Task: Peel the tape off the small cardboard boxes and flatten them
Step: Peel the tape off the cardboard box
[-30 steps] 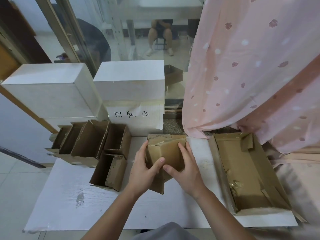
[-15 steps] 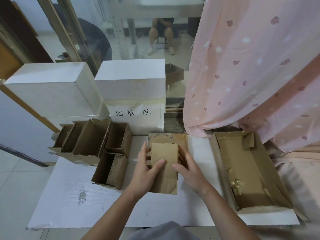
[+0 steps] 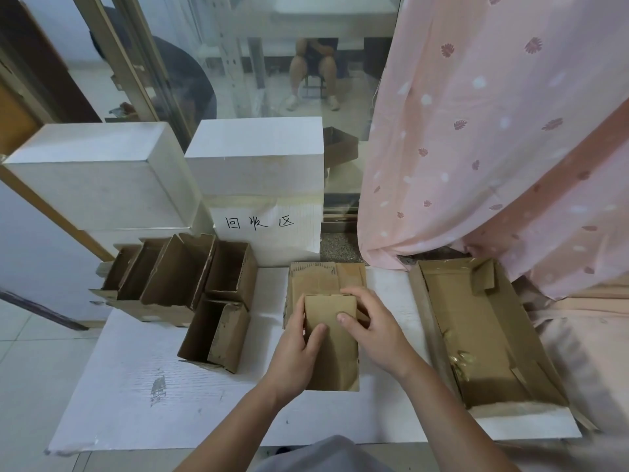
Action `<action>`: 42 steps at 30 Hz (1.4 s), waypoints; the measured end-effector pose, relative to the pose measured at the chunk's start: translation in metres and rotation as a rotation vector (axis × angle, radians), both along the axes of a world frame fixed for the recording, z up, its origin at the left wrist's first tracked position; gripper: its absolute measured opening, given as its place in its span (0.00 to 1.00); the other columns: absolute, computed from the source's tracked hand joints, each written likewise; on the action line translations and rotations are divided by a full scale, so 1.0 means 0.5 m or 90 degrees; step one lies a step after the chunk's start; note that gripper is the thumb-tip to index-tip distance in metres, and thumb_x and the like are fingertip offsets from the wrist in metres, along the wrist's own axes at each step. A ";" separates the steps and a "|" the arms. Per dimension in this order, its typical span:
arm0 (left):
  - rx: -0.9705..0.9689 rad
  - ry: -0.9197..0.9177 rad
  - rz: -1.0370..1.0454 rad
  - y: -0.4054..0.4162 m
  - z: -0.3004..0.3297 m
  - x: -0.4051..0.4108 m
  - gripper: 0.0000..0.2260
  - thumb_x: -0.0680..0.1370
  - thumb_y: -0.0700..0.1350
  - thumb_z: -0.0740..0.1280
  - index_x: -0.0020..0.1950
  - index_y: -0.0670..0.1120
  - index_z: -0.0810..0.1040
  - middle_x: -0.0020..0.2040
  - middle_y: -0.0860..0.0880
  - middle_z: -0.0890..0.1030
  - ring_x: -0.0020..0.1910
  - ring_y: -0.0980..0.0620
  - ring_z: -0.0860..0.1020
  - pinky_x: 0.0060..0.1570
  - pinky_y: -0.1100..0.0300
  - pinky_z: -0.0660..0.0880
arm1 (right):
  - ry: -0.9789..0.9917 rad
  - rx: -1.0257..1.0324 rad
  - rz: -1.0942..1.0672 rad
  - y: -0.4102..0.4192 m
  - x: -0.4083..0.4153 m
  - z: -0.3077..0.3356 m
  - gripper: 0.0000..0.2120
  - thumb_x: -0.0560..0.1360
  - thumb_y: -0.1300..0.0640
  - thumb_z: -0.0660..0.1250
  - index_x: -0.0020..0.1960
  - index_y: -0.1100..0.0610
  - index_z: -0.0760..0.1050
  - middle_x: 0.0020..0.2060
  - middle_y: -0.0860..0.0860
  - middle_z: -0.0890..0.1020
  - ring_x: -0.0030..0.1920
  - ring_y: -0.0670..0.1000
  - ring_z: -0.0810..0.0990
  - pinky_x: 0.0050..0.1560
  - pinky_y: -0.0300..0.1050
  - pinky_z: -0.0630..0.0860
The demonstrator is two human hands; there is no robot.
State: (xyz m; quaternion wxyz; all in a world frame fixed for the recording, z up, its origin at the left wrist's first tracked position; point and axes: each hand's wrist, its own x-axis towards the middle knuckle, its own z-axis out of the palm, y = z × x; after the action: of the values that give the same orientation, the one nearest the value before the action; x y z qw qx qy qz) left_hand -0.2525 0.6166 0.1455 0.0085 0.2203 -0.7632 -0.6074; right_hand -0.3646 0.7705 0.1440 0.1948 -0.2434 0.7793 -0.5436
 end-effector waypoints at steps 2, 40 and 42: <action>-0.028 -0.002 -0.011 0.001 0.002 0.002 0.33 0.78 0.59 0.69 0.81 0.63 0.58 0.70 0.59 0.77 0.68 0.56 0.76 0.68 0.46 0.75 | -0.020 -0.010 0.004 0.001 0.003 0.006 0.19 0.74 0.49 0.75 0.62 0.38 0.74 0.60 0.41 0.78 0.62 0.47 0.79 0.63 0.51 0.78; -0.390 -0.053 -0.023 0.022 0.089 -0.005 0.64 0.63 0.63 0.81 0.83 0.56 0.38 0.76 0.56 0.70 0.69 0.52 0.74 0.58 0.58 0.74 | 0.145 0.102 -0.098 -0.034 0.018 0.077 0.16 0.68 0.43 0.80 0.54 0.41 0.81 0.34 0.39 0.81 0.37 0.43 0.77 0.41 0.41 0.74; -0.388 -0.055 -0.014 0.026 0.093 -0.008 0.64 0.62 0.65 0.80 0.83 0.55 0.38 0.76 0.56 0.70 0.69 0.53 0.74 0.58 0.59 0.73 | 0.166 0.109 -0.096 -0.038 0.013 0.083 0.14 0.70 0.42 0.77 0.55 0.41 0.81 0.37 0.39 0.83 0.39 0.44 0.79 0.44 0.45 0.77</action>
State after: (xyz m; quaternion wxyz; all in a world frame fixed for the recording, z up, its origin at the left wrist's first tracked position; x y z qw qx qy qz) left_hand -0.2563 0.6296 0.1921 0.0353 0.2250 -0.9122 -0.3407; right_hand -0.3581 0.7514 0.1856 0.0710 -0.2354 0.8572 -0.4525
